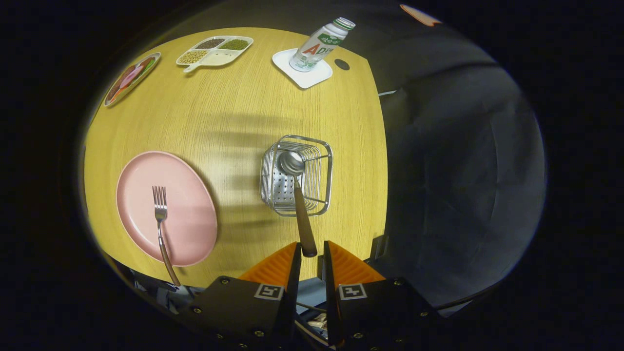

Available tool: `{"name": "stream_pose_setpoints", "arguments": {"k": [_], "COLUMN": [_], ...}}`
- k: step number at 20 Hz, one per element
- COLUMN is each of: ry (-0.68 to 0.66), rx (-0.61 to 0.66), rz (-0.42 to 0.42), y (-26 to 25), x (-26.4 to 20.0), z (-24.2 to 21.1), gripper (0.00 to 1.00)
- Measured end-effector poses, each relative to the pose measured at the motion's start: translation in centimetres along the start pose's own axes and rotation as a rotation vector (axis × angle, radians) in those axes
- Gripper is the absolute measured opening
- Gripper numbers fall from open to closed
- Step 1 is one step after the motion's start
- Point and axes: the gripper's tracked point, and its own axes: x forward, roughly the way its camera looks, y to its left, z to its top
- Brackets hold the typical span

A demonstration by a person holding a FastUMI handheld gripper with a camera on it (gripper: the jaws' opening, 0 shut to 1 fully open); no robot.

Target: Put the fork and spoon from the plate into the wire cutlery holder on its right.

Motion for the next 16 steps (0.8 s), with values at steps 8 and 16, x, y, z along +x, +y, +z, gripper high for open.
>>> {"name": "stream_pose_setpoints", "arguments": {"k": [8,16], "ry": [-0.071,-0.179], "rx": [0.100,0.140], "rz": [-0.042,-0.030], "y": [-0.8,1.9], "x": [-4.8,-9.2], "z": [-2.3,-2.9], "gripper": [0.27,0.27]}}
